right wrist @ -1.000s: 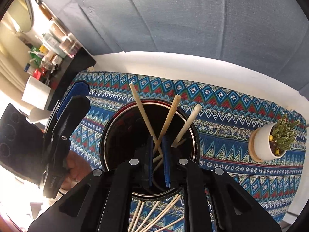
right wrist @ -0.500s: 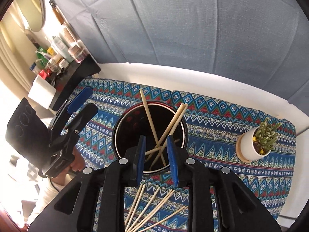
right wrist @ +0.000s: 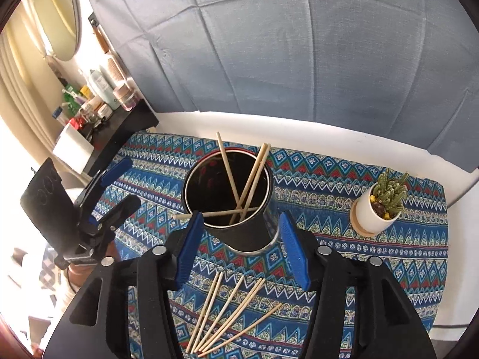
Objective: Organize utensils
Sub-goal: 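Open the right gripper over the cup and pull back, then lower the right gripper to the remaining sticks and grasp one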
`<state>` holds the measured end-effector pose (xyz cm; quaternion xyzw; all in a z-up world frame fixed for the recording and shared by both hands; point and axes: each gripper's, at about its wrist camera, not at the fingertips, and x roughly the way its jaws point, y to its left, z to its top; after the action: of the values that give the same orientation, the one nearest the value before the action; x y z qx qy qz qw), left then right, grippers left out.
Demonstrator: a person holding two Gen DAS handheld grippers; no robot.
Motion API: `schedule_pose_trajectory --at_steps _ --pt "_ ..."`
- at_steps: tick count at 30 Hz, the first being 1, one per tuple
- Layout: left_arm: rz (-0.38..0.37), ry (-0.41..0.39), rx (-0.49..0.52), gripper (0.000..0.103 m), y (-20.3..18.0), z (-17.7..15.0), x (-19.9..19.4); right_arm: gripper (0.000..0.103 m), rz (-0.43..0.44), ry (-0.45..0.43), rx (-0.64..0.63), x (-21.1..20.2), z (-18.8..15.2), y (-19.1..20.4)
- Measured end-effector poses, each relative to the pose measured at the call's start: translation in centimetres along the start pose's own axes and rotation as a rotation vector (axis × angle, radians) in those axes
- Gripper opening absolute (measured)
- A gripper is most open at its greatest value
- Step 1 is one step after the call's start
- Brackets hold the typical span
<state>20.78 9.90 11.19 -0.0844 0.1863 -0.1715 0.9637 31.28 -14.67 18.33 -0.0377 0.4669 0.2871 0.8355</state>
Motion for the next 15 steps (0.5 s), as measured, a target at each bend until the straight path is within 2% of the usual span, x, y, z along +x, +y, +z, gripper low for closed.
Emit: schedule_pose_trajectory --at_steps 2,5,10,13,15 --pt "0.015 0.016 0.013 0.097 -0.5 -0.1 -0.6 0.067 -0.018 -0.021 -0.003 -0.8 -0.4 0.0" --pt "0.051 0.049 0.026 0.097 -1.1 -0.3 -1.2 0.075 -0.027 -0.048 0.009 -1.8 -1.1 -0.4" --pt "0.115 0.183 0.026 0.097 -1.7 -1.5 -1.2 0.082 -0.016 -0.060 0.043 -2.4 -2.6 -1.4" --pt "0.089 0.273 0.030 0.097 -2.0 -2.7 -1.0 0.085 -0.019 -0.057 0.048 -2.1 -3.8 -1.6" --pt "0.107 0.311 0.027 0.097 -2.2 -3.6 -1.0 0.086 -0.019 -0.049 0.060 -1.7 -4.8 -2.0"
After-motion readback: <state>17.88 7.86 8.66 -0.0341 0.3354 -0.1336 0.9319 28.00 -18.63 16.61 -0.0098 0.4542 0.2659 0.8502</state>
